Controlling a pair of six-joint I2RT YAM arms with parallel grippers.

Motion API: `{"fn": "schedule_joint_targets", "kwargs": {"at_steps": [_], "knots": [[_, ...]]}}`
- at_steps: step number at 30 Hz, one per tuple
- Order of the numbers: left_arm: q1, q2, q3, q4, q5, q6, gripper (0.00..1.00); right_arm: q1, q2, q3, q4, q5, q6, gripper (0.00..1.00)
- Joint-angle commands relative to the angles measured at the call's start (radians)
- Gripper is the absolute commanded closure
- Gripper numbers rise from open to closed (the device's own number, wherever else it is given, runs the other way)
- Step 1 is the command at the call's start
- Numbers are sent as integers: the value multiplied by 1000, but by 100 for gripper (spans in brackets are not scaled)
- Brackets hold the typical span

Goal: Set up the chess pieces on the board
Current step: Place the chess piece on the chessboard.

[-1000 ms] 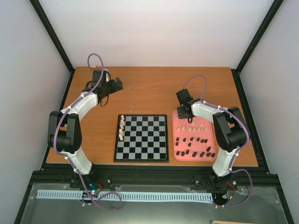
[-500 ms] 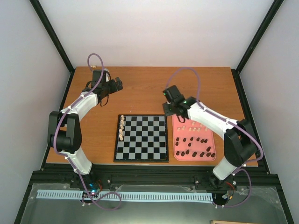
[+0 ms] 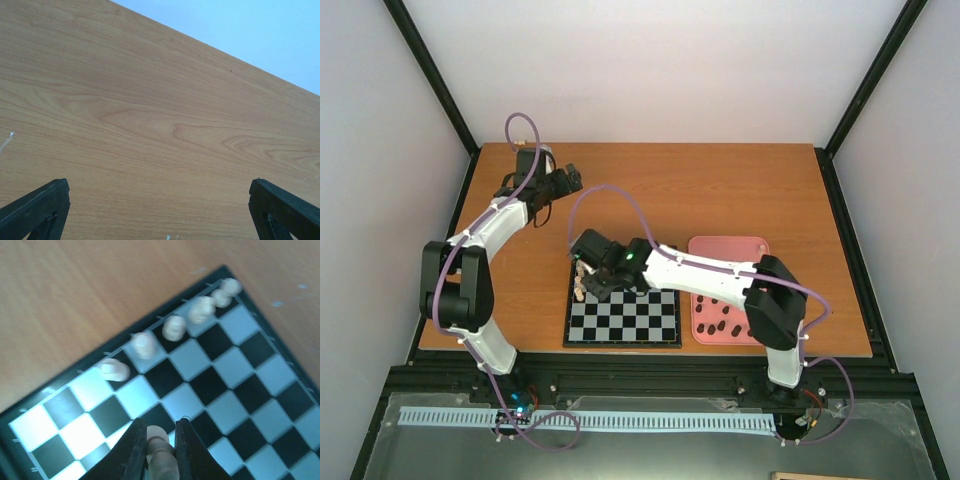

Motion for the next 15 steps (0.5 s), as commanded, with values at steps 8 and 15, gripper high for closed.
{"fn": "schedule_joint_targets", "kwargs": {"at_steps": [8,15], "knots": [[3,-76,11,-1,-8,18,0,132,131,208,-100,-80,-107,86],[3,-83,9,-1,-10,19,0,156,217,279,-150,-113,-122,86]]}}
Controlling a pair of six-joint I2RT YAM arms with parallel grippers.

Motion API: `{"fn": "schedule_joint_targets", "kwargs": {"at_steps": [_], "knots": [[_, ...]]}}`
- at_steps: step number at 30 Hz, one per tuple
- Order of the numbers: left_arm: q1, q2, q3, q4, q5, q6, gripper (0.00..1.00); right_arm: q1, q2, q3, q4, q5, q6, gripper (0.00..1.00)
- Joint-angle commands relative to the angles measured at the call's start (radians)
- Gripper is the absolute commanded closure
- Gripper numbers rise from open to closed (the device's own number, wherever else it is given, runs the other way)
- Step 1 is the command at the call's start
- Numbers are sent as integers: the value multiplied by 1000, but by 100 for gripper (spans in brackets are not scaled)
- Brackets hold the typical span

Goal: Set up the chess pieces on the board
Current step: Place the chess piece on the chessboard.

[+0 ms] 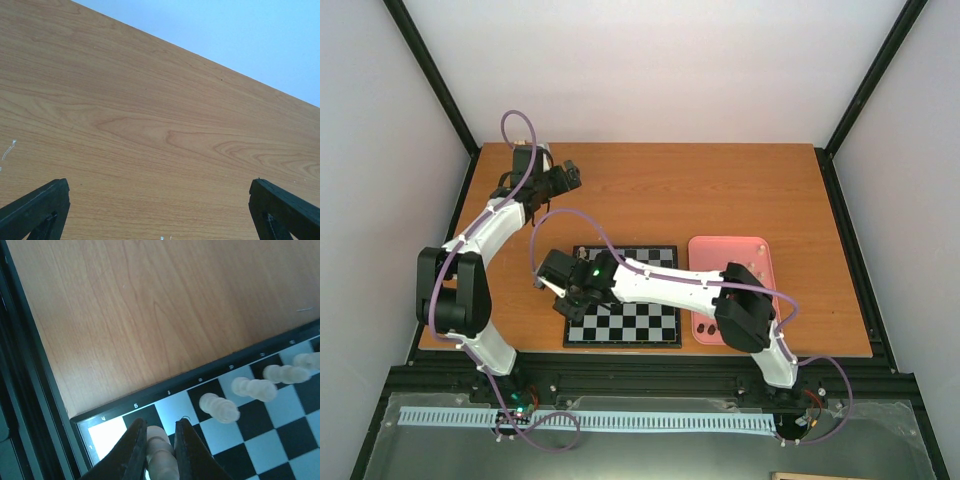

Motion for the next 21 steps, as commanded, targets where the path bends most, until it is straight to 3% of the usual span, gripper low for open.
{"fn": "schedule_joint_targets", "kwargs": {"at_steps": [1,21], "knots": [[3,-36,11,-1,-10,19,0,19,50,47,-65,-28,-30,86],[3,-20,14,3,-13,21,0,24,145,107,-115,-34,-61,85]]}}
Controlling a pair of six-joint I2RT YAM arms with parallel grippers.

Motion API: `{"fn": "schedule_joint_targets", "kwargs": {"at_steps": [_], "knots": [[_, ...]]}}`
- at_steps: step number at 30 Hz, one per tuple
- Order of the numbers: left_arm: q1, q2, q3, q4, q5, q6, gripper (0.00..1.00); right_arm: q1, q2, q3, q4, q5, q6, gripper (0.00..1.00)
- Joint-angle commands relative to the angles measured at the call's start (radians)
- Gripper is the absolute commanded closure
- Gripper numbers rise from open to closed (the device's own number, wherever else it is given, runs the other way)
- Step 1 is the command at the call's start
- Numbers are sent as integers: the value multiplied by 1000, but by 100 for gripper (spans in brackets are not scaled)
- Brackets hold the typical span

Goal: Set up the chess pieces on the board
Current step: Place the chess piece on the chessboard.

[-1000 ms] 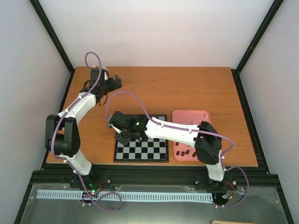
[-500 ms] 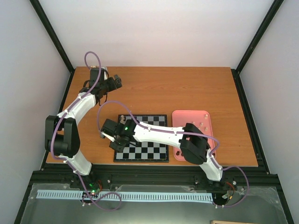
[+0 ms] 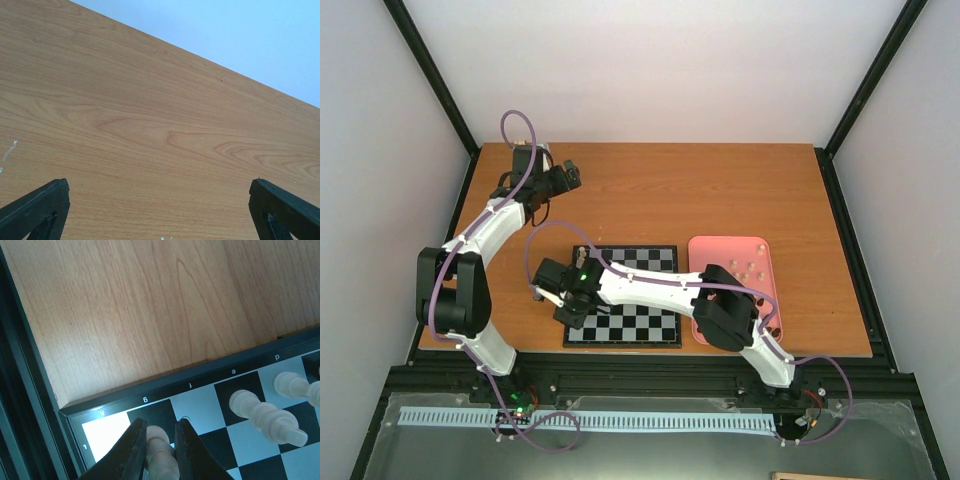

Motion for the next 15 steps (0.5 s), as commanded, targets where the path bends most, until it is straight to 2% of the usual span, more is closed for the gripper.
{"fn": "schedule_joint_targets", "kwargs": {"at_steps": [1,15], "knots": [[3,-18,14,3,-10,20,0,10,8,19,-14,13,-8,85],[3,-14,11,6,-10,21,0,11,23,12,6,50,-2,84]]}}
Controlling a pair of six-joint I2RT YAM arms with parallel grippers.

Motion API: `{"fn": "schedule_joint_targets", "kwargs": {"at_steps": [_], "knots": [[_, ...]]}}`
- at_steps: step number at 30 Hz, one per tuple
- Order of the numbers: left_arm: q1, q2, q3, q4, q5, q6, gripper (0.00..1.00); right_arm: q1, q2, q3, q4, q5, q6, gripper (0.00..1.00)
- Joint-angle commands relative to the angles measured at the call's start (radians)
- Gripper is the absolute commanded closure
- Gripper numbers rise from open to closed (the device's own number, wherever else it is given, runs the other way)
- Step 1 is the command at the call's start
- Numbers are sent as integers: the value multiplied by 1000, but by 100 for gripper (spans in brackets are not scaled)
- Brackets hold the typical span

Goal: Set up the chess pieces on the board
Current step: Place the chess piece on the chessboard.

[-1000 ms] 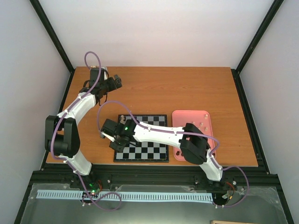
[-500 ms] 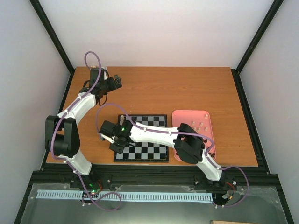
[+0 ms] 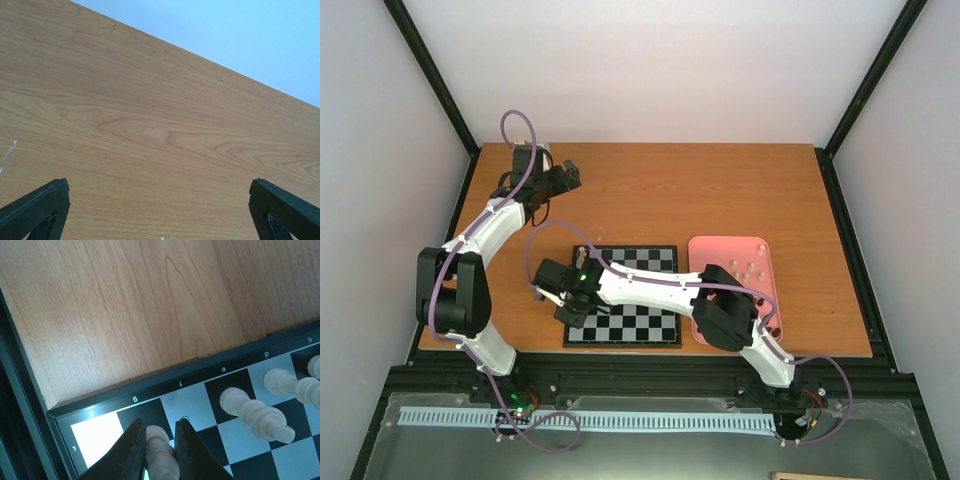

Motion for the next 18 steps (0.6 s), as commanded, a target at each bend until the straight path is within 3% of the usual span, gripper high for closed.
{"fn": "schedule_joint_targets", "kwargs": {"at_steps": [1,18], "knots": [[3,-16,11,6,-12,22,0,10,14,11,13,22,-5,83],[3,-5,14,8,-15,24,0,0,44,11,40,9,-22,83]]}}
